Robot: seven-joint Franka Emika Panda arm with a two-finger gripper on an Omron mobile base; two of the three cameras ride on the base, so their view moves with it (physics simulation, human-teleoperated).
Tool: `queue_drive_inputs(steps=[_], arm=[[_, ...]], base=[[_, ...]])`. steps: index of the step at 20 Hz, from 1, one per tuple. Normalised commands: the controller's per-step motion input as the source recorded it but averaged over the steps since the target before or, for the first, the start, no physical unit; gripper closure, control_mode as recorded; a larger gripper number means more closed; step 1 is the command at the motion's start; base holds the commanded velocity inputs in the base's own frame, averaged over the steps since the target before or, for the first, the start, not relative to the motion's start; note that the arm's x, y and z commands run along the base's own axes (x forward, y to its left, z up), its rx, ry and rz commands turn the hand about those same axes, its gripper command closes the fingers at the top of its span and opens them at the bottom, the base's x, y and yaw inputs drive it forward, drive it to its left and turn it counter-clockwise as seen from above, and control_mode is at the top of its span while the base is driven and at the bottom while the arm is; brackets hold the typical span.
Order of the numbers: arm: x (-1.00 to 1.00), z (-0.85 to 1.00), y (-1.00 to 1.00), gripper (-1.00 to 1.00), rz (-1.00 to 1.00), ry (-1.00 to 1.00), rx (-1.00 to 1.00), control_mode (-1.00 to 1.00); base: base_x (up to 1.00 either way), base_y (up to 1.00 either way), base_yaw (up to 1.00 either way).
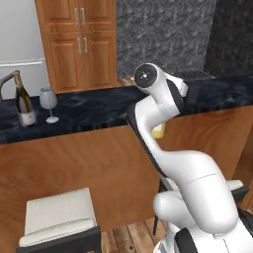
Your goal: There is a wine glass and glass cup on the dining counter. Place the wine bottle next to the wine glass and the juice bottle next to the glass cup.
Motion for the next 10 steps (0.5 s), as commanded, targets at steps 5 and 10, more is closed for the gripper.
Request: queue_drive_inputs(steps=[5, 10], arm=[[0.03, 0.01, -0.05, 1.0, -0.18, -0.1, -0.01, -1.0], [0.0, 0.07, -0.06, 1.0, -0.12, -0.08, 0.0, -1.0]], base=[[0.0, 0.0, 0.0], [0.0, 0.0, 0.0]])
